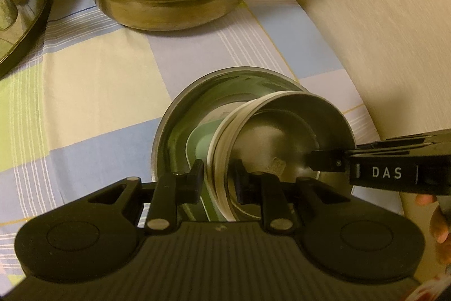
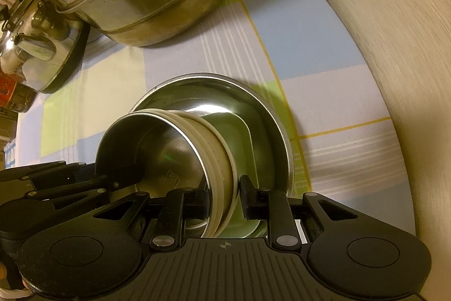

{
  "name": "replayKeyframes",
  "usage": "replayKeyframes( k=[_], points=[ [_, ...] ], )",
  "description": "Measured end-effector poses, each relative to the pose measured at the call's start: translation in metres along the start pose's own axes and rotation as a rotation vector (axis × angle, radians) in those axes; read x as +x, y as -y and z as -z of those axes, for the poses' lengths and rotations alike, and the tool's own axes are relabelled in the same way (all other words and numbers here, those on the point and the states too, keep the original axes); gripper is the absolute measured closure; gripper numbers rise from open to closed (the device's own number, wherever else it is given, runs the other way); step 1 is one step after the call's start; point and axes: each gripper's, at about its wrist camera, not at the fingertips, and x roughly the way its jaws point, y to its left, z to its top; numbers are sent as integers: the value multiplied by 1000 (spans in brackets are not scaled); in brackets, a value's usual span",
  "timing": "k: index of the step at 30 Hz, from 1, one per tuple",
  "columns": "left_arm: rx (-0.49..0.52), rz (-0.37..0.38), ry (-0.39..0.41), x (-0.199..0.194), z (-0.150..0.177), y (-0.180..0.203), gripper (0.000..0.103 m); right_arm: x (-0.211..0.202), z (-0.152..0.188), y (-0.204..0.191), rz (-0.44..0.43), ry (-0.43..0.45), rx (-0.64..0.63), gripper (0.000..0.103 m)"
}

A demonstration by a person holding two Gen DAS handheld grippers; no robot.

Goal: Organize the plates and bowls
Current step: 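Lower the bowl stack onto the green plate in the steel dish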

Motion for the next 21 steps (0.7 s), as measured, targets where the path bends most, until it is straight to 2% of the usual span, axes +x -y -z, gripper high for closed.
replayKeyframes(
  k=[11, 21],
  points=[
    [-16, -26, 7, -1, 6, 1, 83, -5, 2, 2, -21, 7, -1, 79],
    [-57, -39, 72, -19, 11, 7, 83, -27, 11, 5, -74, 75, -28, 57]
  ],
)
